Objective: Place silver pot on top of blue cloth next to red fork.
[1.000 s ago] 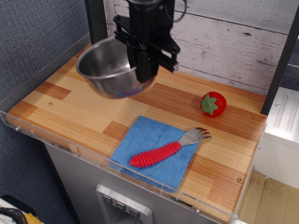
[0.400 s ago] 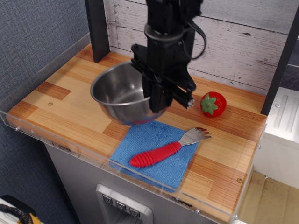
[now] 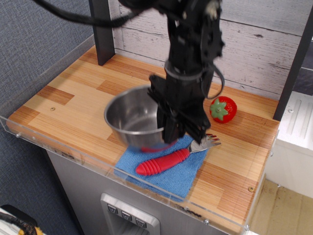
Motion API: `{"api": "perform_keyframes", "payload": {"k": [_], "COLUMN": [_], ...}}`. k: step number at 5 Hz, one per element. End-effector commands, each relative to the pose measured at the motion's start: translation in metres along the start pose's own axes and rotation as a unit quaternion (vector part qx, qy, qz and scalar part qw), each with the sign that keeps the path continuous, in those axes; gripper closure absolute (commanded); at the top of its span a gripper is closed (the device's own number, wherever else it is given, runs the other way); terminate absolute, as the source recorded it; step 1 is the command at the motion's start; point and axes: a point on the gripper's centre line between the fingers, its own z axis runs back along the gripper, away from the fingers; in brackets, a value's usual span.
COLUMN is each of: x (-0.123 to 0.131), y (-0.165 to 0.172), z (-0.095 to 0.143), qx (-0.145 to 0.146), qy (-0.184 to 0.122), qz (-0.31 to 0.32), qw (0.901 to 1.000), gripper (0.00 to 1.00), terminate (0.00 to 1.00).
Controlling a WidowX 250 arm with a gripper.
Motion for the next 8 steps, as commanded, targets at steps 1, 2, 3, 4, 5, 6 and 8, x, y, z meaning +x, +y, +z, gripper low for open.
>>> {"api": "perform_keyframes", "payload": {"k": [1, 2, 3, 4, 5, 6, 8], "x": [0.001, 0.0, 0.0, -0.001, -0.001, 0.002, 0.003], "y": [0.001, 0.0, 0.001, 0.001, 0.005, 0.013, 0.027], "z": [-0.016, -0.019, -0.018, -0.016, -0.008, 0.01, 0.051], "qx": [0.001, 0.006, 0.009, 0.012, 0.005, -0.001, -0.007], "qy": [0.002, 0.019, 0.015, 0.017, 0.005, -0.025, -0.077], "qz": [-0.006, -0.001, 0.005, 0.006, 0.007, 0.013, 0.02], "qw": [1.0, 0.9998, 0.9998, 0.9998, 0.9999, 0.9996, 0.9968], "gripper": [1.0, 0.0, 0.0, 0.0, 0.0, 0.0, 0.0], "terminate": [0.0, 0.0, 0.0, 0.0, 0.0, 0.0, 0.0]}}
